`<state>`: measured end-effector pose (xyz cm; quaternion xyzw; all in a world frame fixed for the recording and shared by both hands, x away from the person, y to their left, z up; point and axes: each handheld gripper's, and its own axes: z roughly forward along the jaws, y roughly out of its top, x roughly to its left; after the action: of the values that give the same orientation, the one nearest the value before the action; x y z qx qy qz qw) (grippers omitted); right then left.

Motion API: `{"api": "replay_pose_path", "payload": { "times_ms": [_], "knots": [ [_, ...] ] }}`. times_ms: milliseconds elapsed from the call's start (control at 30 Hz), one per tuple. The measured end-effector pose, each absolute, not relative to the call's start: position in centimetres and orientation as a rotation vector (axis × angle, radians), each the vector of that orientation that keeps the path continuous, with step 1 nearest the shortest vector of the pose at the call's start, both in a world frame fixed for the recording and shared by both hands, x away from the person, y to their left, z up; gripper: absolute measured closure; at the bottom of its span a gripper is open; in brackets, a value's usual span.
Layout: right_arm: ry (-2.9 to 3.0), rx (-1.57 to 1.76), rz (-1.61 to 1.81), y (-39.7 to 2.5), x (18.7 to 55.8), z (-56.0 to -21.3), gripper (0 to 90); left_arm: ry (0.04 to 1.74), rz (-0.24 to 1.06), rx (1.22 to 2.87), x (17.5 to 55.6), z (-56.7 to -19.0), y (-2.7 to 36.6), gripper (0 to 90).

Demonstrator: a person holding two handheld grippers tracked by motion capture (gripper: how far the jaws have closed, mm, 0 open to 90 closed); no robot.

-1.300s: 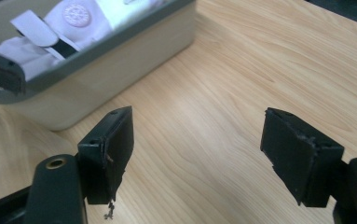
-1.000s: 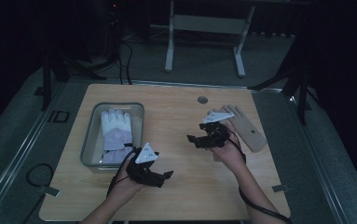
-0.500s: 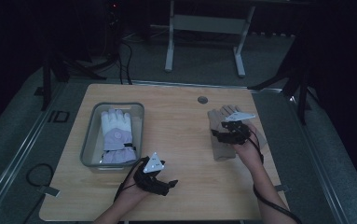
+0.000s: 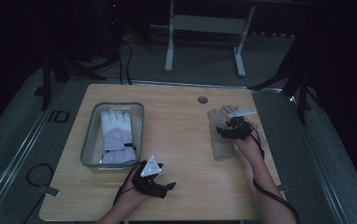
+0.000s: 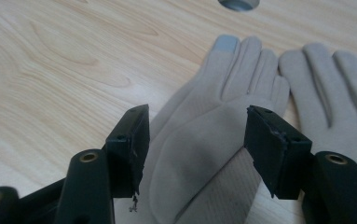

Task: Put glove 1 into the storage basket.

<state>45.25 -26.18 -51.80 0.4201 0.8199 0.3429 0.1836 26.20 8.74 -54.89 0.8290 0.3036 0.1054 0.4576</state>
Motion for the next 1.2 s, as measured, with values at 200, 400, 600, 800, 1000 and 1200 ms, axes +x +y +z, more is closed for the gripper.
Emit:
{"api": "replay_pose_path", "payload": {
  "times_ms": [200, 400, 600, 800, 1000, 1200],
  "knots": [
    [2.310, 1.215, 0.903, -25.9, 46.3, -53.4, 38.4, 0.755, 0.254, 2.041, 26.2, -55.1, 8.9, 14.3],
    [2.289, 1.244, 0.932, -26.2, 46.2, -55.1, 56.8, 0.743, 0.251, 2.053, 26.1, -55.2, 8.7, 14.3],
    [2.251, 1.341, 0.956, -25.2, 45.1, -54.5, 77.3, 0.742, 0.254, 2.064, 26.1, -55.3, 8.7, 14.3],
    [2.222, 1.397, 1.057, -22.3, 42.7, -52.8, 77.9, 0.745, 0.258, 2.063, 26.2, -55.4, 8.7, 14.3],
    [2.215, 1.387, 1.119, -19.5, 40.6, -51.0, 77.8, 0.749, 0.268, 2.047, 26.0, -55.2, 8.8, 14.3],
    [2.138, 1.405, 1.164, -17.1, 38.1, -49.1, 77.5, 0.749, 0.274, 2.035, 25.7, -55.2, 8.8, 14.3]
  ]
}}
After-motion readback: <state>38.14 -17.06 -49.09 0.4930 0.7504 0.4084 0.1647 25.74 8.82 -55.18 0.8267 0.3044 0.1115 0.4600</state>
